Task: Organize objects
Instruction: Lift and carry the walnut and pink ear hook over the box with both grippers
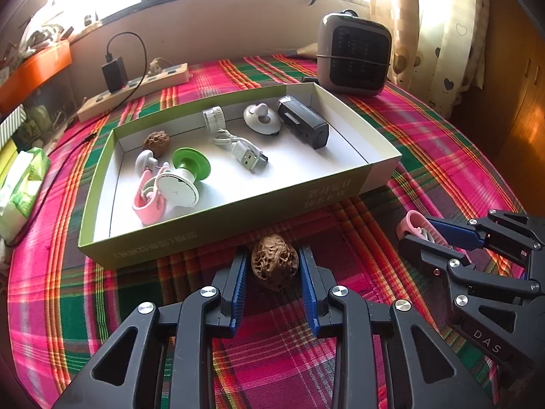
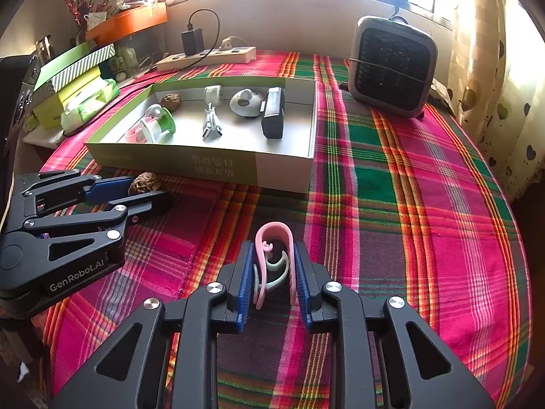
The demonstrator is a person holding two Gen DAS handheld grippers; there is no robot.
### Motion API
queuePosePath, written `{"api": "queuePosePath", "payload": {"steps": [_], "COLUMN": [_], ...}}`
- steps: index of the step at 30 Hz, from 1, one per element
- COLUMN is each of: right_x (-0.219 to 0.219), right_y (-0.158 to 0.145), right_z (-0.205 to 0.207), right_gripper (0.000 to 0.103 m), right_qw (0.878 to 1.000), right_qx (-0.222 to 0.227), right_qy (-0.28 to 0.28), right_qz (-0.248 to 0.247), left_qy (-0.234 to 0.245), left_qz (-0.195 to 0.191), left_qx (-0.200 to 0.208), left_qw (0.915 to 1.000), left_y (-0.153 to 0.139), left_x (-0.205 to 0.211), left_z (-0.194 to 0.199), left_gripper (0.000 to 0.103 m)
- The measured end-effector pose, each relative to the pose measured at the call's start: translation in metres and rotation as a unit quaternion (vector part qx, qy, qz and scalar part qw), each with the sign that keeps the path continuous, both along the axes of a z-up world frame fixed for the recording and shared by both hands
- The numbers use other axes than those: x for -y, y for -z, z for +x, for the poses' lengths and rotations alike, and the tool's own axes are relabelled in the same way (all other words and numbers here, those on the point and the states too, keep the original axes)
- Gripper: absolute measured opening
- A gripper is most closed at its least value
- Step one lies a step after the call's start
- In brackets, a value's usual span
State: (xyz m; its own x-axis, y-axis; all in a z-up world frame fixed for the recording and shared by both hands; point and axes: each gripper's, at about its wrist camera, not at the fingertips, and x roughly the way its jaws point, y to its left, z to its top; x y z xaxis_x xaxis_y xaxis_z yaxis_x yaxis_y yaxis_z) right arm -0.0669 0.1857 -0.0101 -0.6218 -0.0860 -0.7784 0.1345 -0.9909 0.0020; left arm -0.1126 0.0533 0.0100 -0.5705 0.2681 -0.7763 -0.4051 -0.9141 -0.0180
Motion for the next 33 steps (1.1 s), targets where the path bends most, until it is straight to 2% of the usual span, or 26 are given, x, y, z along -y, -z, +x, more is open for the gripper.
{"api": "queuePosePath", "payload": {"steps": [33], "right_x": [0.0028], "right_y": [-0.0026], "right_z": [-0.0008], "right_gripper": [0.024], "right_qw": [1.000], "right_qx": [-0.005], "right_qy": [-0.001], "right_qz": [-0.010], "left_qy": [-0.004], "left_qz": [0.000], "left_qx": [-0.003], "left_qw": [1.0000], "left_y": [-0.0008], "left_x": [0.0043], "left_z": [-0.0007], "left_gripper": [0.027]}}
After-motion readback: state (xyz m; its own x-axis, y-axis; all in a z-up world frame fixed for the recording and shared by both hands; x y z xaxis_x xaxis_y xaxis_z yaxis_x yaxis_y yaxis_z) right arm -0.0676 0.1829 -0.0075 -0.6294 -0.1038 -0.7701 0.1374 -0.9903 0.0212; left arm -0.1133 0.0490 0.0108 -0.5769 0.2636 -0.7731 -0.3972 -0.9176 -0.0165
